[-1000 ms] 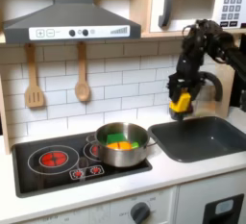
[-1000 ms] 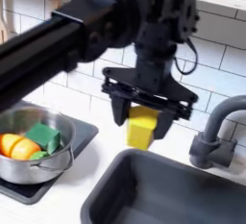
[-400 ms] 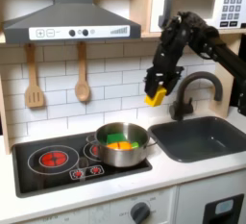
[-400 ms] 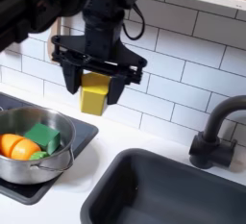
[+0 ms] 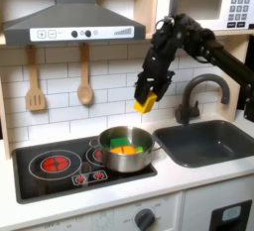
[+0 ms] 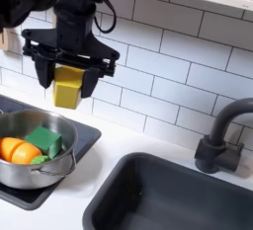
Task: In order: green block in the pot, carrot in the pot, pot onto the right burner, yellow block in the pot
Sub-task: 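Take the yellow block out of the sink and put it in the pot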
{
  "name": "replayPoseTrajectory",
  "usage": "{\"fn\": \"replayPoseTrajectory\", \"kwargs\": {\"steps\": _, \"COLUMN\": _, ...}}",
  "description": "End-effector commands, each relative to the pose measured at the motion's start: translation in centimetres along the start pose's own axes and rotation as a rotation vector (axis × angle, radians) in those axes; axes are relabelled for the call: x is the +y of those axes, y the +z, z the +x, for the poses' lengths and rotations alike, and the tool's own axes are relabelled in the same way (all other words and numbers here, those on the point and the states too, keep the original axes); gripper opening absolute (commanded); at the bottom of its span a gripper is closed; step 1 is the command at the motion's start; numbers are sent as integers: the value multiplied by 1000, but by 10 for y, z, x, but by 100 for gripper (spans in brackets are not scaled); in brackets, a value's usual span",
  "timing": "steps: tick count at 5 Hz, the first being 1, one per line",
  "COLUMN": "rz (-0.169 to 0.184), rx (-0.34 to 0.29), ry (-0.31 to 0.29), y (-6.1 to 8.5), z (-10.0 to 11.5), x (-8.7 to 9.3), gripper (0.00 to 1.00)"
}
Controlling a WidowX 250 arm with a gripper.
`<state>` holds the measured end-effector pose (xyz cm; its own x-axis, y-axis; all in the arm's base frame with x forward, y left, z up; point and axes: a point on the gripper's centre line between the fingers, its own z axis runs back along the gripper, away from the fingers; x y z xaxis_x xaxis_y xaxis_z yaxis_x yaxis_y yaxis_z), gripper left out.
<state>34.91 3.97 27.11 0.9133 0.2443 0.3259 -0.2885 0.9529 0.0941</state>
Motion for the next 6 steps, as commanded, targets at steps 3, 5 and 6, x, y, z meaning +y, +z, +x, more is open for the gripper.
{"fn": "replayPoseTrajectory", "kwargs": {"steps": 3, "rz": 65, "rx": 66, "ry": 66, "y": -41, "z": -10, "x": 26, "gripper": 0}}
{"fn": "replayPoseTrajectory", "kwargs": {"steps": 5, "rz": 44, "rx": 102, "ry": 79, "y": -50, "z": -8, "x": 27, "gripper": 0}}
{"fn": "replayPoseTrajectory", "kwargs": {"steps": 6, "rz": 35, "rx": 104, "ry": 68, "y": -51, "z": -7, "x": 25, "gripper": 100}}
